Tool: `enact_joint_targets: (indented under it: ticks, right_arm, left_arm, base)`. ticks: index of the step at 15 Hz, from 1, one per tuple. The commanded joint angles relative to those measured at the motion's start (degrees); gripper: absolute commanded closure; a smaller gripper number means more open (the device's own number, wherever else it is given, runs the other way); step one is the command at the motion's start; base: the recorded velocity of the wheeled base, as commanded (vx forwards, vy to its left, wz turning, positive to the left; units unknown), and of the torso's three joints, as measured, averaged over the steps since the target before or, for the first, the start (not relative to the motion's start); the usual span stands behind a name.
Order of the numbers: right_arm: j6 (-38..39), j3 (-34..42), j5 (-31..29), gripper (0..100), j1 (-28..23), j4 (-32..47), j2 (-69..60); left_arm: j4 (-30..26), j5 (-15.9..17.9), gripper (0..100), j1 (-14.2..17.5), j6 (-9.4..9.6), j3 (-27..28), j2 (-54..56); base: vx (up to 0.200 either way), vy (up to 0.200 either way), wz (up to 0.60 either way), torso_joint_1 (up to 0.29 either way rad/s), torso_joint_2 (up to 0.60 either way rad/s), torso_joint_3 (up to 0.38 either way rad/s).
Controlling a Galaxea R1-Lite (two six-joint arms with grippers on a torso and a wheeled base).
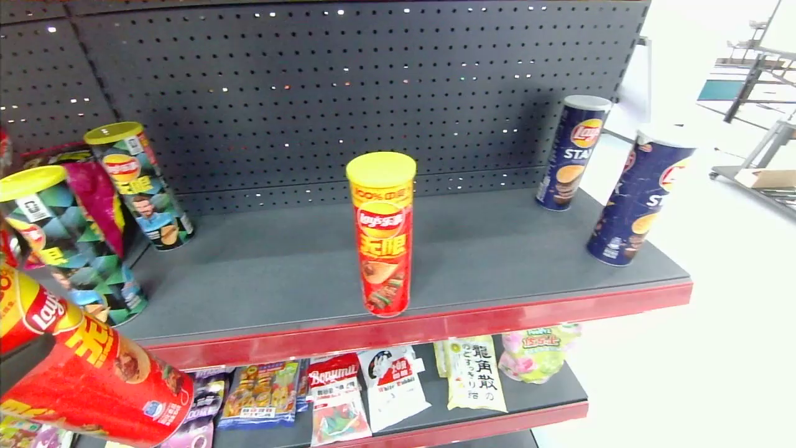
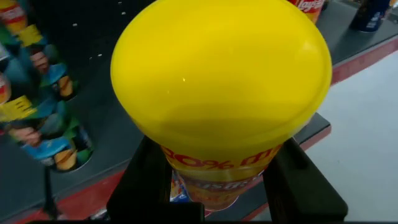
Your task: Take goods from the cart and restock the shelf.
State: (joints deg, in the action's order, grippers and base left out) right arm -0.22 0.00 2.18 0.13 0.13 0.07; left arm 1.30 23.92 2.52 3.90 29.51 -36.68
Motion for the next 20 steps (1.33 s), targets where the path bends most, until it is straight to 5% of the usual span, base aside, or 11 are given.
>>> enact_joint_targets:
  ticks: [1,7,9,15,20]
  right_arm:
    - [0.0,0.0,0.0,0,0.0,0.0,0.1]
    - [0.3,0.0,0.1,0,0.0,0.0,0.0]
    - [0.2,0.0,0.1,0,0.0,0.0,0.1]
    - [0.3,0.0,0.1,0,0.0,0.0,0.0]
    - [0.3,0.0,0.1,0,0.0,0.0,0.0]
  left_arm:
    - [0.1,-0.1,100,0.0,-0.03,0.6,-0.8]
    - [0.2,-0.5,100,0.1,-0.03,4.3,-7.4]
    - [0.5,-0.4,100,0.0,0.32,9.2,-14.4]
    - [17.5,0.0,100,-0.6,0.58,13.7,-35.7]
    - [21.1,0.2,100,-4.0,0.49,23.3,-48.7]
  base:
    - [0.0,0.0,0.0,0.0,0.0,0.0]
    - [0.0,0.0,0.0,0.0,0.0,0.0]
    - [0.0,0.0,0.0,0.0,0.0,0.0]
    - [0.0,0.0,0.0,0.0,0.0,0.0]
    - [0.0,0.0,0.0,0.0,0.0,0.0]
